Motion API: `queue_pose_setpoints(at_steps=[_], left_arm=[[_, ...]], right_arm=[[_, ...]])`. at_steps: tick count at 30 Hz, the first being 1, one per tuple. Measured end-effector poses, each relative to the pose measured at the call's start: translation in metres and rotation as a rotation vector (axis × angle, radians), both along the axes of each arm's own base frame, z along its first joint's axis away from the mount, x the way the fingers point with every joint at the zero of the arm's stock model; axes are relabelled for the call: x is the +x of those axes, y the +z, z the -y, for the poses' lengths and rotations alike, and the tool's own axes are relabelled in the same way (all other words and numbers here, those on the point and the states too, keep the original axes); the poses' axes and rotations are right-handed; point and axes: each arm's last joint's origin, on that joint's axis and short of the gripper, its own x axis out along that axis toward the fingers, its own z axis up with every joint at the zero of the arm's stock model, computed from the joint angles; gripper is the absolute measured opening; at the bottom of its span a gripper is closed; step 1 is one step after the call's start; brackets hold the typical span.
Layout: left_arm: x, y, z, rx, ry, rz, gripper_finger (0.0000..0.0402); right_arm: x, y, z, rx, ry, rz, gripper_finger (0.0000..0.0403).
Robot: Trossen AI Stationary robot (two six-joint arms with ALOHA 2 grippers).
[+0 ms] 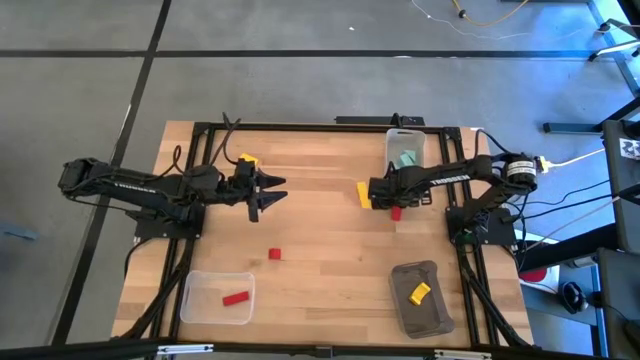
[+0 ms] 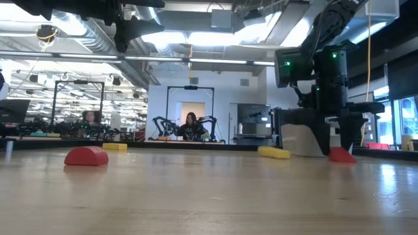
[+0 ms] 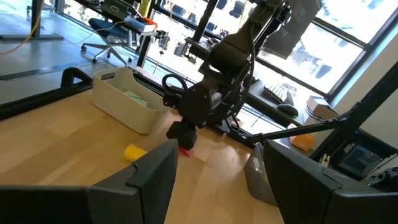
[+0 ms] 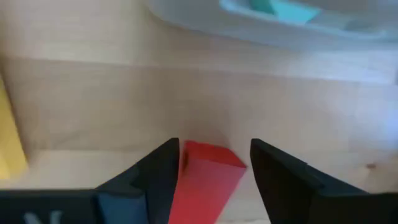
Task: Sort & place blocks by color
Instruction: Put the right red block into the white bin
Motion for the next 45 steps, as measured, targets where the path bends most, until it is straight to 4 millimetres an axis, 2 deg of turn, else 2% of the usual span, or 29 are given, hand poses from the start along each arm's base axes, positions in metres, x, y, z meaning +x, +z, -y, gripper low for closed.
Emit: queue_pose_setpoints(at_steps=[11,16,19,21,24,29,32,34,36,40,45], left_arm=[[0.000,0.000,0.000,0.000,0.001,0.000,0.0228],[0.000,0.000,0.000,0.000,0.001,0.000,0.0228],[0.000,0.000,0.000,0.001,0.001,0.000,0.0228],[0.000,0.000,0.000,0.002,0.001,0.000,0.0228],[0.000,0.000,0.000,0.003,0.001,0.000,0.0228],[0.000,0.000,0.000,0.003,0.001,0.000,0.0228],[0.000,0.000,0.000,0.002,0.001,0.000,0.0228],[0.000,0.000,0.000,0.002,0.001,0.000,0.0228],[0.000,0.000,0.000,-0.002,0.001,0.001,0.0228],[0.001,0.003,0.000,-0.110,-0.020,0.049,0.0228],[0.018,-0.006,0.004,-0.210,-0.135,0.058,0.0228]], right_arm=[[-0.001,-0.001,-0.004,0.046,0.007,0.005,0.0169],[-0.002,-0.002,-0.005,0.047,0.014,0.009,0.0136],[-0.003,0.003,-0.006,0.049,0.041,0.035,0.0131],[-0.001,0.014,-0.005,0.043,0.091,0.081,0.0131],[0.006,0.038,-0.005,0.019,0.209,0.249,0.0131],[0.033,0.094,-0.009,-0.125,0.447,0.816,0.0131],[0.047,0.125,-0.012,-0.253,0.519,1.124,0.0131],[0.052,0.139,-0.014,-0.329,0.545,1.267,0.0131],[0.056,0.146,-0.016,-0.382,0.571,1.335,0.0131],[0.063,0.146,-0.021,-0.398,0.590,1.385,0.0131],[0.085,0.153,-0.033,-0.428,0.696,1.396,0.0131]])
